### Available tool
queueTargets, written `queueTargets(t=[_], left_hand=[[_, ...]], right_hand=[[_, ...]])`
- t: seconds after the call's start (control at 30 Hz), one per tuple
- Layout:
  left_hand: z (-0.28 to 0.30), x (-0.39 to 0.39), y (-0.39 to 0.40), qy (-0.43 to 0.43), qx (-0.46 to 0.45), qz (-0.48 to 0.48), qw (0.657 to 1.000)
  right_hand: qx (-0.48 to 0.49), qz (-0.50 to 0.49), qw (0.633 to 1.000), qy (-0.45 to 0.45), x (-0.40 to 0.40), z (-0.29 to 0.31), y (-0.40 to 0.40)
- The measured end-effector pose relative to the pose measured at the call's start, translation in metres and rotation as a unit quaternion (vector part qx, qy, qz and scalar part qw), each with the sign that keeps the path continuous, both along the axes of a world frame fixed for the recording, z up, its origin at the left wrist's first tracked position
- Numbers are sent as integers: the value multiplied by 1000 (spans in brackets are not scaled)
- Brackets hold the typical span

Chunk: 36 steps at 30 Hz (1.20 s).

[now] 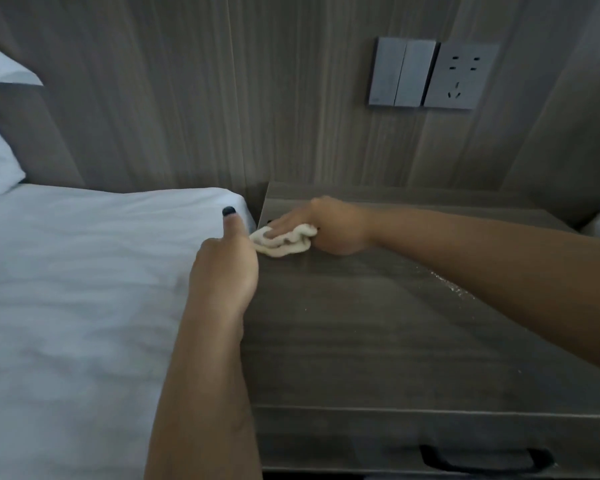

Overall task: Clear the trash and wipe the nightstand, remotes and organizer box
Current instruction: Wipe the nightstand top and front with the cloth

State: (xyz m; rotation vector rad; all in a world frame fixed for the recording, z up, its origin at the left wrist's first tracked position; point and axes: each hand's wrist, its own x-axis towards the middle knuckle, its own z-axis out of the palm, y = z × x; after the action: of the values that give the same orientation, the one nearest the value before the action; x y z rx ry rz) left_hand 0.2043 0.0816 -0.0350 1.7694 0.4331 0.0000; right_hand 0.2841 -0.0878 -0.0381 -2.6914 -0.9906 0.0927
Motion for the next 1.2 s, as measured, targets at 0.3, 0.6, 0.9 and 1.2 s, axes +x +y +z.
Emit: queueTargets(t=[0.3, 0.6, 0.9, 1.2], left_hand=[[12, -27, 3, 33, -79, -27, 996], [14, -39, 5, 22, -35, -27, 999], [13, -55, 4, 0, 74, -62, 995], [6, -65, 7, -5, 109, -53, 993]], right_hand=[[41, 88, 995, -32, -83, -2, 6], [21, 124, 992, -28, -113, -1, 31], [73, 97, 992, -14, -130, 16, 22], [43, 109, 992, 35, -156, 18, -19]])
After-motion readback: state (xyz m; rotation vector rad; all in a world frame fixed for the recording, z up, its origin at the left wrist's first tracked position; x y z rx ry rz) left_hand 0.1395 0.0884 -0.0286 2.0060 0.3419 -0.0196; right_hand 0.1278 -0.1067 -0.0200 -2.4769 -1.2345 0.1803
